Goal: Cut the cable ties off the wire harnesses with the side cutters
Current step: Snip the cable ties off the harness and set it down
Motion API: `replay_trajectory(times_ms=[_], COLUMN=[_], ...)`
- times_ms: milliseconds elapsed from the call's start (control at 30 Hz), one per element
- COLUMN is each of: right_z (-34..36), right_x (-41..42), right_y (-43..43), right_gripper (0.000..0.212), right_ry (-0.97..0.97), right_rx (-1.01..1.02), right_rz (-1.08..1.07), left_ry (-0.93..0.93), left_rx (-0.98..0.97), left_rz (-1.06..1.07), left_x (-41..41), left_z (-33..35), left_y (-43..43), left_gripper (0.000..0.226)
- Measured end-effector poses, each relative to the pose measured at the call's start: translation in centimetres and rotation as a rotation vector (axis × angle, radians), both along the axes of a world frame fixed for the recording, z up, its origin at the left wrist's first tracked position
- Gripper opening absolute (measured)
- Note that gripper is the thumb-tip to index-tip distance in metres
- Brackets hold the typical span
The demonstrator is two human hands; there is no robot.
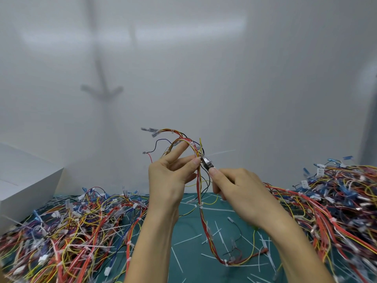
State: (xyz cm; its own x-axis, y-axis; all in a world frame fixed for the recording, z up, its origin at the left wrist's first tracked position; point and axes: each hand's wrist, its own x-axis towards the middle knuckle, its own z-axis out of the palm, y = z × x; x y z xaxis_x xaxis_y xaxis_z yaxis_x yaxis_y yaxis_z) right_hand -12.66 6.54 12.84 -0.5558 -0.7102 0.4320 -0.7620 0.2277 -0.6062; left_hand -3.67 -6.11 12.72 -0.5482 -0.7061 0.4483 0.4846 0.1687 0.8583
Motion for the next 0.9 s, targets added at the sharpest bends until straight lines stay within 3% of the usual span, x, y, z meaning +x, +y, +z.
replay_trajectory(times_ms=[900], right_z=[0.12], right_x=[0.07], right_y=[0.04], right_gripper=[0.059], right_ry=[-0.15], right_rx=[0.015], right_rz=[0.056], left_ry=[-0.055], left_rx=[-0.105], left_rz=[-0.021], left_x=[0.53], left_z=[-0.05], left_y=[-0.96], left_gripper=[0.044])
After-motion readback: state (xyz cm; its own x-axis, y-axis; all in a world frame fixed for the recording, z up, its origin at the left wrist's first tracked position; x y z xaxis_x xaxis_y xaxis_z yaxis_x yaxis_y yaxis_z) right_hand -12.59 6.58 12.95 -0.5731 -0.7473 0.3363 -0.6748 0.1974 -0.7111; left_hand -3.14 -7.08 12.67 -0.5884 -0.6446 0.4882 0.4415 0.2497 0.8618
